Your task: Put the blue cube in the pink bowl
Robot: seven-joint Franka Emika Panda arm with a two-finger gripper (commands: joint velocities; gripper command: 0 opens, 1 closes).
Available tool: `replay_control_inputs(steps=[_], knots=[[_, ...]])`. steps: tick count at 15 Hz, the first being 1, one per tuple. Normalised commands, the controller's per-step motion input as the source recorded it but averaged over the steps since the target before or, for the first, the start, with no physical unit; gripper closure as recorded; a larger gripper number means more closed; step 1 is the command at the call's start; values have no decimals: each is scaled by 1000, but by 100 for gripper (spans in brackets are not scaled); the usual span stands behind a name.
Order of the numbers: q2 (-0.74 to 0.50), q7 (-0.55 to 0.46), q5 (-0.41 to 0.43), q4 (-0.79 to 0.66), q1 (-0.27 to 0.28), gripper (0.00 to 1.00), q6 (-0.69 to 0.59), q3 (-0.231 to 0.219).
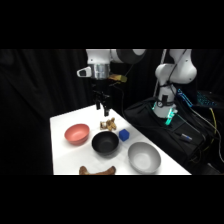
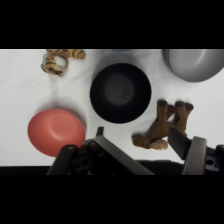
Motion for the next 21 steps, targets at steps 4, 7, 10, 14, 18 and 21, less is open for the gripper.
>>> replay_control_inputs(steps=[4, 7, 10, 14, 18, 21], knots=[[-56, 18, -3, -81, -13, 0, 38, 11], [-157, 49, -46, -276, -21, 0, 163, 1], [-196, 62, -61, -383, -24, 0, 236, -2], [-192, 114, -99, -424, -14, 0, 352, 3], [-84, 181, -177, -357, -16, 0, 411, -5], [25, 100, -79, -280, -16, 0, 387, -1]])
